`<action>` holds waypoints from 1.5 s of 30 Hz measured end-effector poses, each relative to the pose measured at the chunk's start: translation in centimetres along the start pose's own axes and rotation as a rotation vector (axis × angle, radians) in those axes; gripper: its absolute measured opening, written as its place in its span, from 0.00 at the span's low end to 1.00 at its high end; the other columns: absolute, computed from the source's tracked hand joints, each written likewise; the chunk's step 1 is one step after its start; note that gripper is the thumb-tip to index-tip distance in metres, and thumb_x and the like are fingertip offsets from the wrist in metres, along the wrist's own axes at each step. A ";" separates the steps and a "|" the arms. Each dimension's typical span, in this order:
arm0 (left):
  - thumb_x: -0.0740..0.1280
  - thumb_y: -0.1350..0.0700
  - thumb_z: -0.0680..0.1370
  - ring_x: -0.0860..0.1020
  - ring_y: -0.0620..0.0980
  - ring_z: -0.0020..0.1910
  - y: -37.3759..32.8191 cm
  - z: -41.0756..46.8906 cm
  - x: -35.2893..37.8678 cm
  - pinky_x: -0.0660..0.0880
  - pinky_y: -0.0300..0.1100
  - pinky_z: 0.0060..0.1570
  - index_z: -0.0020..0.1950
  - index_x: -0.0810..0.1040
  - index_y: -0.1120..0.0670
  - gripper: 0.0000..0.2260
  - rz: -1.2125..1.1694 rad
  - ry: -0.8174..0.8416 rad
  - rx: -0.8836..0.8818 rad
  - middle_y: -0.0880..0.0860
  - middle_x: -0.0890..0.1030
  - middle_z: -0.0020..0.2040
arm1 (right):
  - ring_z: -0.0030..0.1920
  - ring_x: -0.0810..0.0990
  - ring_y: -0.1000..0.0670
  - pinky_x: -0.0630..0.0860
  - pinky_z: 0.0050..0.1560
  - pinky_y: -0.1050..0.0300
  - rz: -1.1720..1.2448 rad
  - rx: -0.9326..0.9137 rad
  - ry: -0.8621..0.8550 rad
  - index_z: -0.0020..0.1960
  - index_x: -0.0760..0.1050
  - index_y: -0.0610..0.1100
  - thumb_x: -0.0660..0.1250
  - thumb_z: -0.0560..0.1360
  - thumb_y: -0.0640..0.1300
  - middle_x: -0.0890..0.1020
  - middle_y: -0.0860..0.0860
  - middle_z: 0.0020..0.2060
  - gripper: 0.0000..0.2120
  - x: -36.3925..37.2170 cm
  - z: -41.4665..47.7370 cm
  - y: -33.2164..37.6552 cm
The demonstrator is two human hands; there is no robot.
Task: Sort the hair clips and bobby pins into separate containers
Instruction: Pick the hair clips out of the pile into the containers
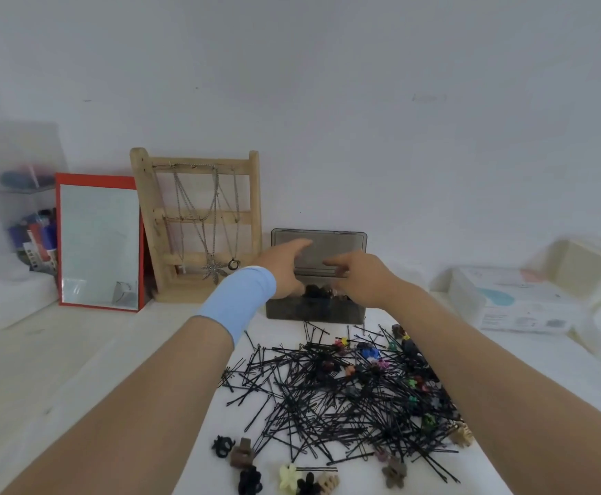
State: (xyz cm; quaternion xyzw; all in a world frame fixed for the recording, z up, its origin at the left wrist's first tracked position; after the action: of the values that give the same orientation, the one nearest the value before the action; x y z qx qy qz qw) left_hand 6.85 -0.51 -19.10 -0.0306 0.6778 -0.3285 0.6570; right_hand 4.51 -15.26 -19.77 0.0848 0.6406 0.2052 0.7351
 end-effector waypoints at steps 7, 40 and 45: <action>0.74 0.57 0.73 0.78 0.40 0.47 0.9 -4.5 -0.4 0.72 0.36 0.45 0.52 0.77 0.42 0.13 0.024 0.002 0.057 0.39 0.80 0.47 | 0.36 0.78 0.62 0.76 0.44 0.63 0.132 -0.143 0.078 0.52 0.83 0.52 0.69 0.76 0.42 0.82 0.61 0.40 0.08 0.8 -3.8 3.3; 0.62 0.56 0.81 0.82 0.41 0.46 3.2 -20.2 1.0 0.75 0.40 0.51 0.54 0.76 0.42 0.08 -0.168 0.176 -0.073 0.43 0.84 0.47 | 0.36 0.78 0.68 0.72 0.41 0.67 0.003 -0.250 0.546 0.50 0.82 0.58 0.76 0.68 0.57 0.79 0.71 0.33 0.12 5.3 -15.5 11.6; 0.56 0.58 0.81 0.79 0.42 0.46 3.6 -20.3 1.3 0.71 0.37 0.42 0.51 0.77 0.39 0.16 0.008 0.212 -0.149 0.47 0.81 0.49 | 0.38 0.80 0.63 0.75 0.40 0.66 -0.079 -0.271 0.567 0.49 0.85 0.53 0.79 0.67 0.53 0.82 0.64 0.35 0.12 6.8 -15.9 12.4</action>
State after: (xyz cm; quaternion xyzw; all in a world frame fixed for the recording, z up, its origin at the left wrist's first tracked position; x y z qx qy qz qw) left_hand -10.39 9.87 -23.60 -0.0417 0.7660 -0.2761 0.5790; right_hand -12.81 -3.51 -23.75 -0.0996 0.7896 0.2755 0.5391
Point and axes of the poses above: each hand's wrist, its own z-axis towards the middle knuckle, its own x-axis out of the palm, y = z × x, the point moved 7 cm from there along z, towards the middle knuckle
